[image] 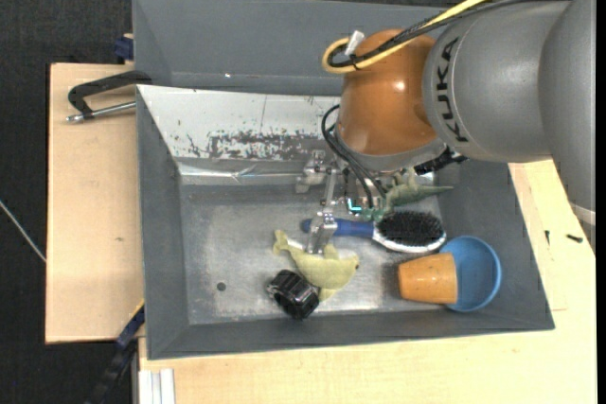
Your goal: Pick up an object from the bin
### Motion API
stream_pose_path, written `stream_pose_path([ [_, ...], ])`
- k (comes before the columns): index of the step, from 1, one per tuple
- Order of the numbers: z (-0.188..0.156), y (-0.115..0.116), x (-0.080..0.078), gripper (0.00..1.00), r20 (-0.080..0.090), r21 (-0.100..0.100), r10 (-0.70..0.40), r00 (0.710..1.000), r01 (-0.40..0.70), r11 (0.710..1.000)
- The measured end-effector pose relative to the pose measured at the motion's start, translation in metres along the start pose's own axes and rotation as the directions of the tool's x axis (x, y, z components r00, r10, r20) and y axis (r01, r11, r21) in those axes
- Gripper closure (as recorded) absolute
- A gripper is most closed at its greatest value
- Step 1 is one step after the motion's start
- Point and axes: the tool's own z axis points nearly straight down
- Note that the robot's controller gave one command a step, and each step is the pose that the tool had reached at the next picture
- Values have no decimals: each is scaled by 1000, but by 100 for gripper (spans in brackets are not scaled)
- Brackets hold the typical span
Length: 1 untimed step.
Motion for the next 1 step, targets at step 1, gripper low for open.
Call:
stream_pose_path([
  [1, 47, -42, 35, 0, 38, -6, -99, 994, 99, 995],
])
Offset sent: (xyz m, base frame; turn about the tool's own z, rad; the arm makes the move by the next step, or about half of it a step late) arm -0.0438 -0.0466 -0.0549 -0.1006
